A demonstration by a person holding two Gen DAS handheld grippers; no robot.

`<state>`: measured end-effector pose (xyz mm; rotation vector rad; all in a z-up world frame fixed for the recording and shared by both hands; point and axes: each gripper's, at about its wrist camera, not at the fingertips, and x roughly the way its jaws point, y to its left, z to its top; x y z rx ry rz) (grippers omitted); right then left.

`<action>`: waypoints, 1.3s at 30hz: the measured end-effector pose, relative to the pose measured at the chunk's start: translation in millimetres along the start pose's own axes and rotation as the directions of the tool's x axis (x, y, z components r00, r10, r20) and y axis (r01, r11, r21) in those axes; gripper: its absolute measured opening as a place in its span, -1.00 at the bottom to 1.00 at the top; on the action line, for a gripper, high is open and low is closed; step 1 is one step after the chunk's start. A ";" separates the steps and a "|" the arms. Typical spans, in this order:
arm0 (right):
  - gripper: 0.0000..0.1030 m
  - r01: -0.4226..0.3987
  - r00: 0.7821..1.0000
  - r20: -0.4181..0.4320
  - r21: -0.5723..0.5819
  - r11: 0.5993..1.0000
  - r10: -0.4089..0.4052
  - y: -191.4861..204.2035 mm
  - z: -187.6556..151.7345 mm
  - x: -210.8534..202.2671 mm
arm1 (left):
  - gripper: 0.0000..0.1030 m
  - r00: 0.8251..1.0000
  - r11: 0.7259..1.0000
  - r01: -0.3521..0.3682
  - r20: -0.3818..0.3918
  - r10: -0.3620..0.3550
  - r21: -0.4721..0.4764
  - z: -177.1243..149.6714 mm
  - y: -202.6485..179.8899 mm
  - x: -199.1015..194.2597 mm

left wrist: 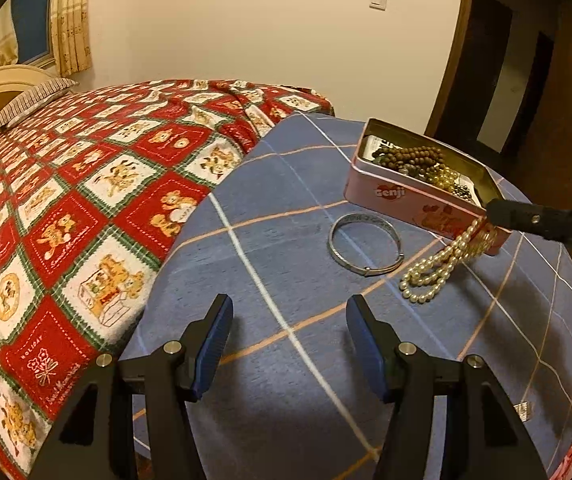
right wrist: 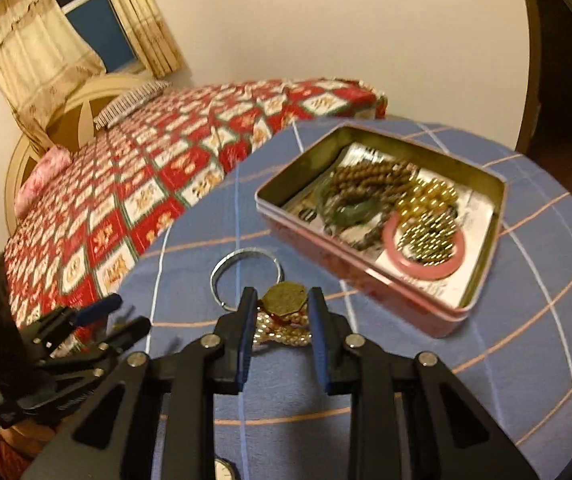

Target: Organize jewelry

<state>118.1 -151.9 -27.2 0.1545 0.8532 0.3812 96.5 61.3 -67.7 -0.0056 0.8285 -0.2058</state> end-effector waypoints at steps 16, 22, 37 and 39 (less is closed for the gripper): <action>-0.44 -0.011 1.000 0.029 0.132 0.991 0.007 -37.1 -14.1 -25.1 | 0.16 0.980 0.963 0.197 -0.027 -0.195 0.182 10.3 -61.7 2.5; -0.44 -0.007 0.999 0.053 0.139 0.990 0.000 -40.4 -12.4 -35.7 | 0.16 0.958 0.918 0.285 -0.107 -0.265 0.276 13.9 -103.2 20.1; -0.44 0.002 0.997 0.075 0.186 0.983 -0.016 -65.8 -14.5 -49.3 | -0.98 0.966 0.888 0.234 -0.195 -0.168 0.395 15.5 -131.1 45.7; -0.44 0.000 0.997 0.080 0.193 0.981 -0.016 -67.0 -15.2 -50.8 | -1.00 0.954 0.910 0.275 -0.206 -0.217 0.311 17.9 -118.4 46.7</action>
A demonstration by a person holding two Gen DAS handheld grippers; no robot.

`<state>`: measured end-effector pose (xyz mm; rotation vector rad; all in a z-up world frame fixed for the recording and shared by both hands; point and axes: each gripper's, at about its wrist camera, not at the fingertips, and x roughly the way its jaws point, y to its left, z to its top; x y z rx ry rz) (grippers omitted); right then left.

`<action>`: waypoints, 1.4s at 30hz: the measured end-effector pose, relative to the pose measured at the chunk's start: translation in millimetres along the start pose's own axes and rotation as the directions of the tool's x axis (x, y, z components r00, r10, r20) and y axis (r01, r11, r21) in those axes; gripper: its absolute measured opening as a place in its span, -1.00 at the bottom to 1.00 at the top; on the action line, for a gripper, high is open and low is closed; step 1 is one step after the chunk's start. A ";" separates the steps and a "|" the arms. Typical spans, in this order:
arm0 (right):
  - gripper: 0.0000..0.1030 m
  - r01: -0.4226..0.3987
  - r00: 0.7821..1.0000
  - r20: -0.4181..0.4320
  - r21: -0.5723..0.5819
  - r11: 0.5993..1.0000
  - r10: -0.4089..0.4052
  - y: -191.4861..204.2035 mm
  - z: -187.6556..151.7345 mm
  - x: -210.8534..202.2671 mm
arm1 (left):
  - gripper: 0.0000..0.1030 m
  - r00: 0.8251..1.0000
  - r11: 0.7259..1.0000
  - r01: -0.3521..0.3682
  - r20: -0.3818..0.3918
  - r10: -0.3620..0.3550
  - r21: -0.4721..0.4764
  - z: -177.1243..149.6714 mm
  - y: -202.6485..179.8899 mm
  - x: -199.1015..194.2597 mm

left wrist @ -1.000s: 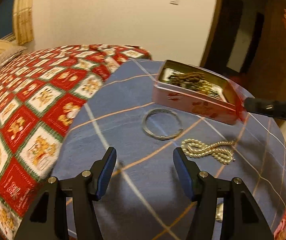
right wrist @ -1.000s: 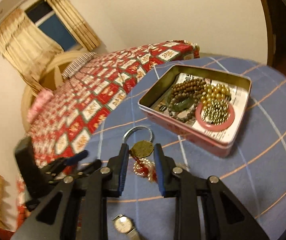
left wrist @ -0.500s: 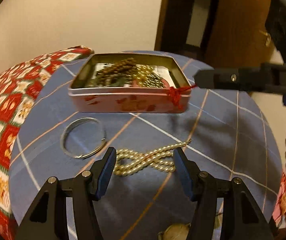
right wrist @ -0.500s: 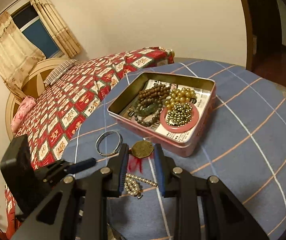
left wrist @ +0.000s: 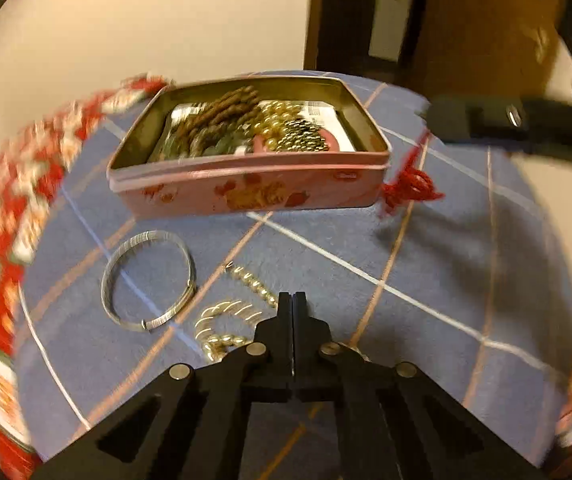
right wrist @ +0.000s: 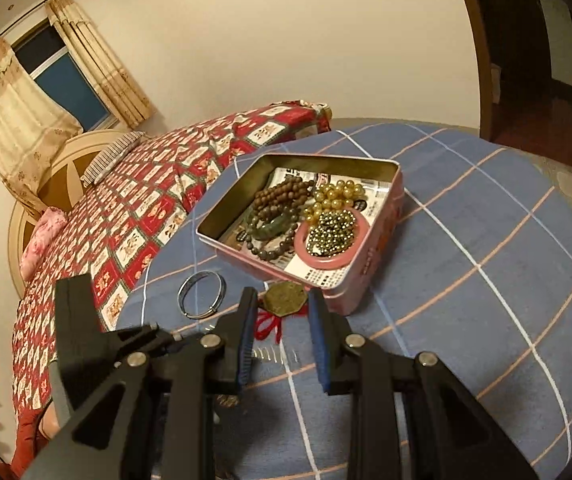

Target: Organize jewelry

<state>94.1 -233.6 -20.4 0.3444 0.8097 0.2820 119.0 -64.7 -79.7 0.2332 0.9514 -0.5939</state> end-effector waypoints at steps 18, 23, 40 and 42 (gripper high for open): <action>-0.44 -0.012 1.000 0.016 0.008 1.000 0.012 4.5 -2.5 -8.1 | -0.84 0.994 0.995 0.035 0.102 -0.045 0.096 -14.2 7.6 -40.1; -0.44 -0.016 1.000 0.001 0.015 1.000 0.016 4.6 -2.8 -4.3 | 0.22 0.998 0.977 0.019 0.049 -0.030 0.211 -18.9 0.9 -24.9; -0.44 -0.013 1.000 -0.009 0.019 1.000 0.013 2.4 -3.5 0.9 | -0.75 0.996 0.980 0.069 -0.063 -0.058 0.185 -16.2 1.8 7.6; -0.44 -0.014 1.000 -0.006 0.019 1.000 0.014 2.5 -3.4 1.0 | -0.75 0.997 0.982 0.064 -0.059 -0.055 0.175 -14.2 0.8 8.5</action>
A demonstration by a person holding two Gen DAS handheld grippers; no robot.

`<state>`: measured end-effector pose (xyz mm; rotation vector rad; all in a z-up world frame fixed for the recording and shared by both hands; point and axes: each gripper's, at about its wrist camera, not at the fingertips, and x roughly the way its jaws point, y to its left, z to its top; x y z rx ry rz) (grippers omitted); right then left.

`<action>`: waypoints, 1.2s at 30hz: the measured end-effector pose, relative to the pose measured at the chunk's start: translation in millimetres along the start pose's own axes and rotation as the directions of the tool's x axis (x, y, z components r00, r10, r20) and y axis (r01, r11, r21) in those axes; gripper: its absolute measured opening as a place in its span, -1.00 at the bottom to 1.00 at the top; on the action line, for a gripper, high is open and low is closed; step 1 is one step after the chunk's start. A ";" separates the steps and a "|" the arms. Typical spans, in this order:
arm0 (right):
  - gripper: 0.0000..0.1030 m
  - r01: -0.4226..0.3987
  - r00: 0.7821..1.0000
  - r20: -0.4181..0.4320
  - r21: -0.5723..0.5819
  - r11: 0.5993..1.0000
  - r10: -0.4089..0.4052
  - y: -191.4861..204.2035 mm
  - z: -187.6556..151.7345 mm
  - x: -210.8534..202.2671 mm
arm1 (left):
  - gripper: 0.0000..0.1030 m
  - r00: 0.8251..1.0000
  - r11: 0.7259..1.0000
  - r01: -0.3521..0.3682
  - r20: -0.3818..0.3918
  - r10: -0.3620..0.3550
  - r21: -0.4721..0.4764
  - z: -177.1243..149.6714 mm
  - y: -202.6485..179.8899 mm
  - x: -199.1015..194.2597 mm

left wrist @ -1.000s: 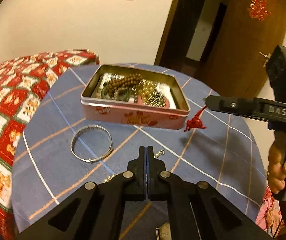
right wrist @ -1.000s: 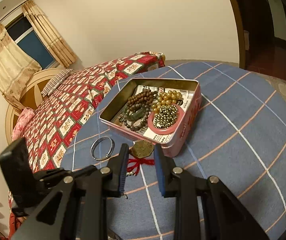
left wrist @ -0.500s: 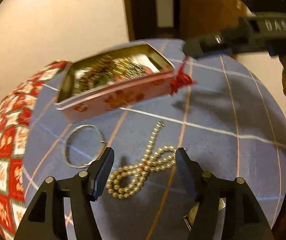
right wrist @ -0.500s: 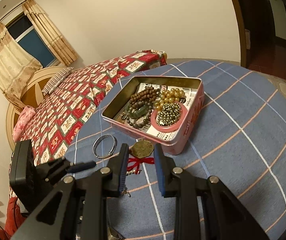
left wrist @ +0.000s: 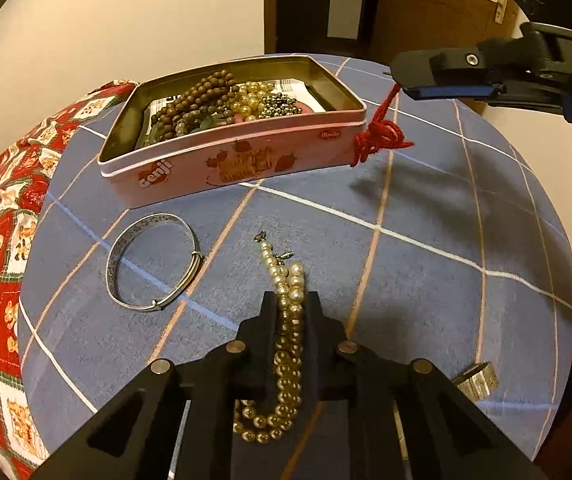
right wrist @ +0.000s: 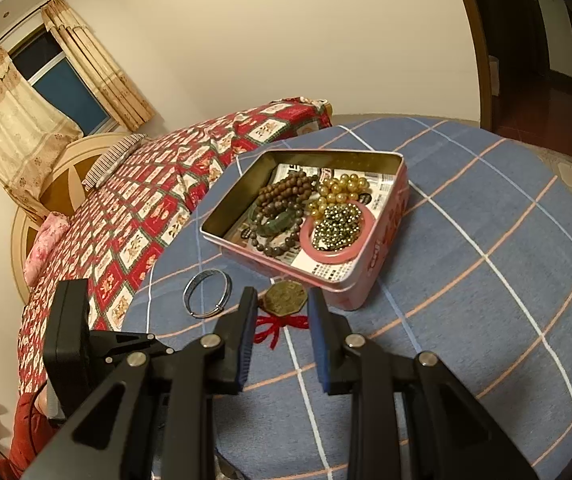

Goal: Organize jewelry
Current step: 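Grasp and lift the pearl necklace with the left tool while the right tool holds the medallion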

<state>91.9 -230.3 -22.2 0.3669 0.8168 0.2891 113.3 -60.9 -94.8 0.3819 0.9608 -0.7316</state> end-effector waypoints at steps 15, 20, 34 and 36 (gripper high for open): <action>-0.44 0.011 1.000 0.009 -0.006 1.000 -0.011 2.4 1.4 -3.8 | -0.89 0.998 1.000 -0.028 0.050 0.029 -0.010 8.1 -7.4 -23.3; -0.44 0.012 1.000 0.013 -0.014 1.000 -0.012 3.9 2.0 -6.1 | -0.89 0.997 0.999 -0.037 0.060 0.038 -0.014 6.4 -10.4 -29.2; -0.44 0.045 0.998 0.046 -0.033 0.998 -0.043 7.7 7.0 -17.0 | -0.89 0.965 0.993 0.039 0.261 -0.007 -0.115 23.4 12.4 -85.3; -0.44 0.042 0.998 0.057 -0.036 0.999 -0.040 8.8 10.2 -19.8 | -0.89 0.957 0.993 0.046 0.291 -0.014 -0.106 27.1 12.0 -93.8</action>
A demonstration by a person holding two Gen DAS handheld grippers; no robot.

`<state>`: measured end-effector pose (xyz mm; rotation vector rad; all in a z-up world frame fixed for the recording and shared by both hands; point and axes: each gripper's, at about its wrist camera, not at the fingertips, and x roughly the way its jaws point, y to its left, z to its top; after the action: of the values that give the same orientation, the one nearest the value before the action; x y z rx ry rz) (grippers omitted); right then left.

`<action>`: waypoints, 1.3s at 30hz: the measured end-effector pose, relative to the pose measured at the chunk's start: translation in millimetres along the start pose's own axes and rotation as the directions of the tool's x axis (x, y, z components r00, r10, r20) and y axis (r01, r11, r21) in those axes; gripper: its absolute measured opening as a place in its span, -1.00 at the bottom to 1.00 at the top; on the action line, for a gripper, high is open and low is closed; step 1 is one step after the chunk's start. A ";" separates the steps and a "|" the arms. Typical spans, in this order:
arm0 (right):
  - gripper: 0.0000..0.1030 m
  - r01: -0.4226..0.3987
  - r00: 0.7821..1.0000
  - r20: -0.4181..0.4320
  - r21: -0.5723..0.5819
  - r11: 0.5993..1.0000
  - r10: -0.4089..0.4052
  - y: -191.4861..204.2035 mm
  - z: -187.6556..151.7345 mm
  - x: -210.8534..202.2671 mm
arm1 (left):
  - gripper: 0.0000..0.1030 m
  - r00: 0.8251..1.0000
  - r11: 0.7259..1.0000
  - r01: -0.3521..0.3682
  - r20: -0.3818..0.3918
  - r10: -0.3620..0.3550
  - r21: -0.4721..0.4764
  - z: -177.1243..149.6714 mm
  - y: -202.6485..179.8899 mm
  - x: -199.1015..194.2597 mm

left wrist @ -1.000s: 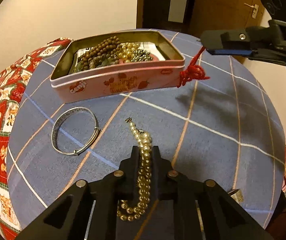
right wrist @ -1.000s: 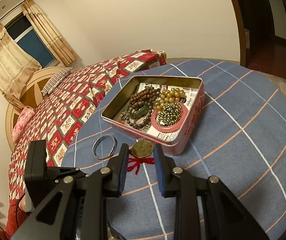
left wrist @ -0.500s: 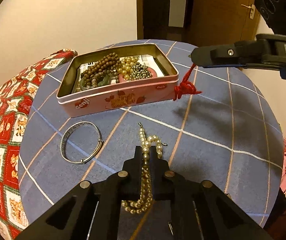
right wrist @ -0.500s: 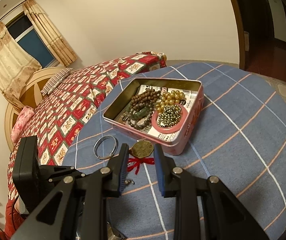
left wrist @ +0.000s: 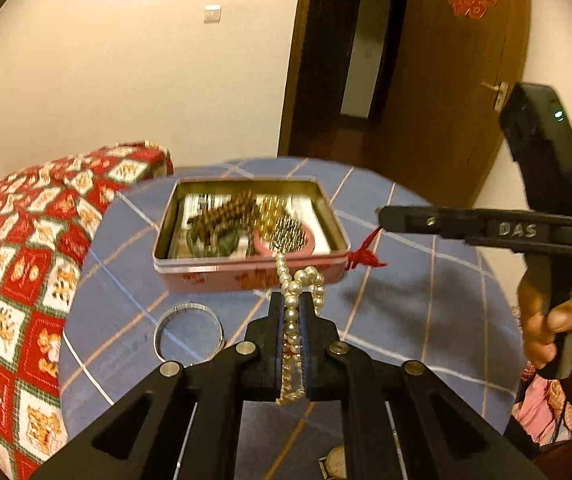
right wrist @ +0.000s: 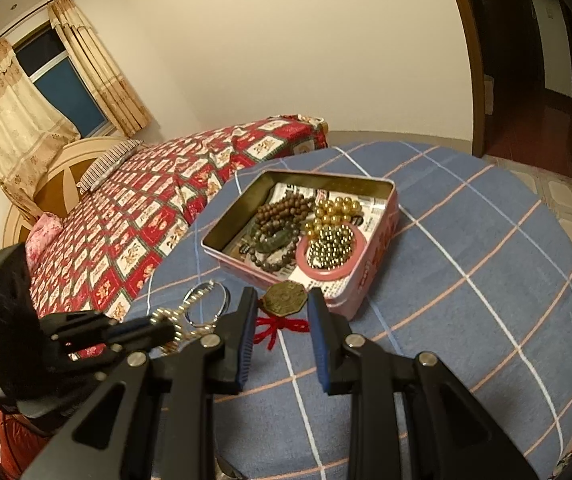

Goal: Organize jewelry
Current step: 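Grasp and lift the pearl necklace with the left tool while the right tool holds the medallion, then lower the pearls and medallion into the tin and open both tools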

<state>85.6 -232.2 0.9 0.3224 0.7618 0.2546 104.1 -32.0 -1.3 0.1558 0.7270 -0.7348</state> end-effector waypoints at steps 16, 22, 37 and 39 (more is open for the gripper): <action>-0.44 0.059 0.991 0.128 -0.065 0.996 -0.050 8.5 72.0 13.2 | -0.89 0.973 0.988 -0.081 0.204 0.107 -0.133 83.7 23.9 10.5; -0.44 0.118 0.990 0.080 -0.069 0.991 -0.112 -6.0 76.0 59.3 | -0.89 0.979 0.977 -0.130 0.134 0.154 -0.171 88.9 38.9 64.1; 0.37 0.113 0.993 -0.026 -0.004 0.994 -0.113 -44.8 60.2 107.0 | -0.75 0.960 0.951 -0.278 -0.078 0.269 -0.136 70.1 49.7 141.8; 0.42 0.117 0.993 -0.008 0.009 0.993 -0.117 -44.4 59.5 100.6 | -0.35 0.944 0.938 -0.325 -0.102 0.314 -0.122 69.3 47.9 142.1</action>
<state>202.7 -250.5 -39.0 0.2843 0.7869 0.1419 246.7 -101.3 -47.9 0.1747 0.8042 -0.3671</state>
